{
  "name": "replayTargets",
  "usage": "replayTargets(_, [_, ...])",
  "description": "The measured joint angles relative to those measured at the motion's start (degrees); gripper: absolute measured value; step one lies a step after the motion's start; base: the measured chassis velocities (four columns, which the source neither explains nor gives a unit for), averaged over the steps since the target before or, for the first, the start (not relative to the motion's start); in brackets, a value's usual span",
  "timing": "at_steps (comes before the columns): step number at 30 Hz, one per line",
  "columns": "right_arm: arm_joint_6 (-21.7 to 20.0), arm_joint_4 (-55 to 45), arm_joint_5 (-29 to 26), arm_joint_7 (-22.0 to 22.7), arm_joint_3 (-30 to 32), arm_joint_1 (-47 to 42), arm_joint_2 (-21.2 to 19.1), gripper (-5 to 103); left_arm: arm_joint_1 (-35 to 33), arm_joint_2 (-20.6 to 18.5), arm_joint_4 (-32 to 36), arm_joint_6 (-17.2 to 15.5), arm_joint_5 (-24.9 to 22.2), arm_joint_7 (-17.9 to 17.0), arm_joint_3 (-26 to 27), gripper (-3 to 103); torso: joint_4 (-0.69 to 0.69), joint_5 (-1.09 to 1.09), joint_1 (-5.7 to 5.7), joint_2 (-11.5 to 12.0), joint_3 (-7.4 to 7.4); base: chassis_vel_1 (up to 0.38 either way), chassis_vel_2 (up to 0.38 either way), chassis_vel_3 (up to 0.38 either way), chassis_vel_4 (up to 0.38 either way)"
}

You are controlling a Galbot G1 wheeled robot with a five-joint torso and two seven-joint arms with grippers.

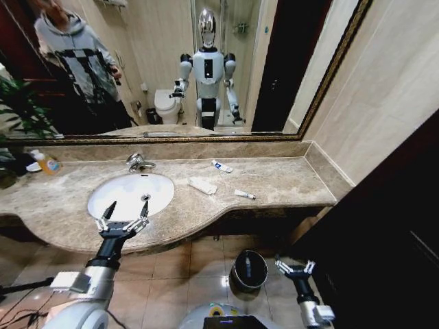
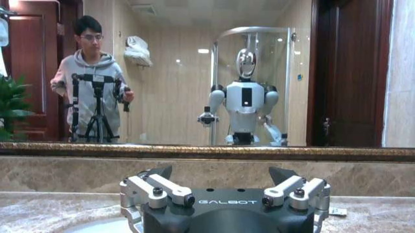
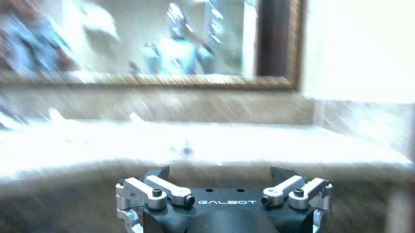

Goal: Pick up the trash from the sink and place it in the trash bin.

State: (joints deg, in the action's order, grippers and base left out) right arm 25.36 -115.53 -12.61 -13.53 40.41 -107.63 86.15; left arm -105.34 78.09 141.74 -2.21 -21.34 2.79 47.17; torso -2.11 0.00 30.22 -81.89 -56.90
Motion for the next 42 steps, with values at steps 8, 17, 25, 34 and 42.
replayTargets(8, [-11.7,-3.1,-5.2,-15.7,-0.3,11.5,-5.2,100,0.0,0.0,0.0,0.0,0.0,0.0,0.0,100,-0.01,0.01,0.0,0.0,0.0,0.0,0.0,0.0,0.0])
replayTargets(17, [-17.4,5.5,-1.7,-21.8,-2.9,28.1,-15.8,100,0.0,0.0,0.0,0.0,0.0,0.0,0.0,100,-0.01,0.0,0.01,0.0,-0.01,0.0,0.0,0.0,0.0])
replayTargets(25, [-18.6,17.2,-0.5,-26.9,-5.1,38.3,-19.8,100,0.0,0.0,0.0,0.0,0.0,0.0,0.0,100,-0.01,0.01,0.01,0.0,-0.01,0.0,0.0,0.0,0.0])
replayTargets(34, [-21.2,23.1,1.5,-27.5,-7.6,44.8,-21.2,100,0.0,0.0,0.0,0.0,0.0,0.0,0.0,100,0.0,0.0,0.01,0.0,-0.01,0.0,0.0,0.0,0.0])
replayTargets(42, [-23.5,26.5,5.1,-26.6,-9.7,47.9,-21.6,100,0.0,0.0,0.0,0.0,0.0,0.0,0.0,100,0.0,0.0,0.01,0.0,-0.01,0.0,0.0,0.0,0.0])
